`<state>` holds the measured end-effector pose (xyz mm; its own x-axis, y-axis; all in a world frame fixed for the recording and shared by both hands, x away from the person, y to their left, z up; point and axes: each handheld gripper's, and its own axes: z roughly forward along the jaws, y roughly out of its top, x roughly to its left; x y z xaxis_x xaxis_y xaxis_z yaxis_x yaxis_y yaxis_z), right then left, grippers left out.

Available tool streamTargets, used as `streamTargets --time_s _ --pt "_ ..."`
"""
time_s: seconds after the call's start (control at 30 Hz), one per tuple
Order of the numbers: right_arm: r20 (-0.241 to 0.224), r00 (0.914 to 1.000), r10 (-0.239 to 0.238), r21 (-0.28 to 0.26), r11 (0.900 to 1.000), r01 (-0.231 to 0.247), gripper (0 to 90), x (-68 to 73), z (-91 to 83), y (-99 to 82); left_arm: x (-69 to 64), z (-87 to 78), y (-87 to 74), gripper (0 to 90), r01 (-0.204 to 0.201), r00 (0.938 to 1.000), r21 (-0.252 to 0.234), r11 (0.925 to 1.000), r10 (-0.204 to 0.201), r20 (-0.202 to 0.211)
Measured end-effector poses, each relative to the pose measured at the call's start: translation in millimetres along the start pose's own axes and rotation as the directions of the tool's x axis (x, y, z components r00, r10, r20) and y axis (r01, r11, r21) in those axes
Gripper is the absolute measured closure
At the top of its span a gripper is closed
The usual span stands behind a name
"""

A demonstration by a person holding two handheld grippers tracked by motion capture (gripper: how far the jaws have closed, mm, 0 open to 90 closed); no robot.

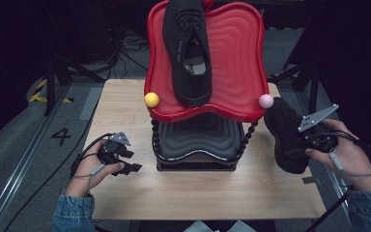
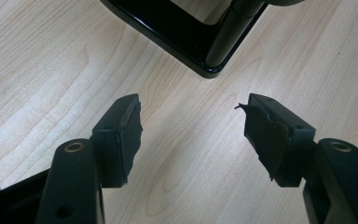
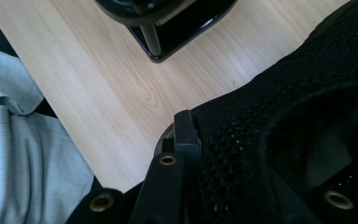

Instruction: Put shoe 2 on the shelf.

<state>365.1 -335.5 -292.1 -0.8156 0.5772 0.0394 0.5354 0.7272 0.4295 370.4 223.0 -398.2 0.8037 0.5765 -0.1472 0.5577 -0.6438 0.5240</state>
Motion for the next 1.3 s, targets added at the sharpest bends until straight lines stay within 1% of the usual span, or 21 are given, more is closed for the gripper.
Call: streamTargets --time_s 0.17,0.2,0.23,0.3,0.4,0.6,0.73,1.1,1.13,1.3 --pt "0.002 0.9999 -0.013 -0.002 0.9999 0.013 86.5 4.6 -16.1 13.4 0.7 -0.4 -0.7 37.1 -0.005 1.0000 -0.007 1.0000 0.005 -0.002" --pt "0.004 0.9999 -0.013 -0.006 0.9999 0.013 86.5 5.3 -20.2 16.7 0.3 -0.3 -0.8 37.2 0.001 1.0000 -0.006 1.0000 -0.001 0.003" --pt "0.007 0.9999 -0.014 -0.008 0.9999 0.014 86.5 6.0 -24.7 20.0 0.5 -0.5 -0.7 37.1 -0.004 1.0000 -0.006 1.0000 0.004 -0.002" --pt "0.015 0.9997 -0.018 -0.014 0.9997 0.018 86.5 7.7 -31.9 25.2 -0.1 -0.3 -0.8 37.2 0.005 0.9999 -0.005 1.0000 -0.005 0.009" --pt "0.034 0.9992 -0.023 -0.020 0.9995 0.023 86.4 11.1 -42.9 33.0 0.2 -0.4 -0.8 37.2 -0.001 1.0000 -0.005 1.0000 0.001 0.001" --pt "0.044 0.9985 -0.031 -0.029 0.9991 0.032 86.4 16.2 -61.2 46.8 0.1 -1.0 -0.9 37.2 0.000 1.0000 0.000 1.0000 0.000 0.005" --pt "0.058 0.9976 -0.037 -0.039 0.9985 0.039 86.1 19.5 -71.0 54.2 0.7 -1.7 -1.7 36.8 -0.001 1.0000 0.001 1.0000 0.001 0.000" --pt "0.063 0.9967 -0.051 -0.070 0.9960 0.056 86.0 29.5 -99.9 72.4 1.1 -2.4 -2.8 36.4 0.001 1.0000 -0.006 1.0000 -0.001 -0.001" --pt "0.063 0.9967 -0.051 -0.070 0.9960 0.056 86.0 29.5 -99.9 72.4 1.0 -2.5 -2.8 36.4 0.001 1.0000 -0.008 1.0000 -0.001 0.000" --pt "0.074 0.9957 -0.056 -0.080 0.9948 0.062 85.9 34.5 -113.5 78.8 0.8 -3.8 -4.1 36.3 0.003 1.0000 -0.004 1.0000 -0.003 -0.002"
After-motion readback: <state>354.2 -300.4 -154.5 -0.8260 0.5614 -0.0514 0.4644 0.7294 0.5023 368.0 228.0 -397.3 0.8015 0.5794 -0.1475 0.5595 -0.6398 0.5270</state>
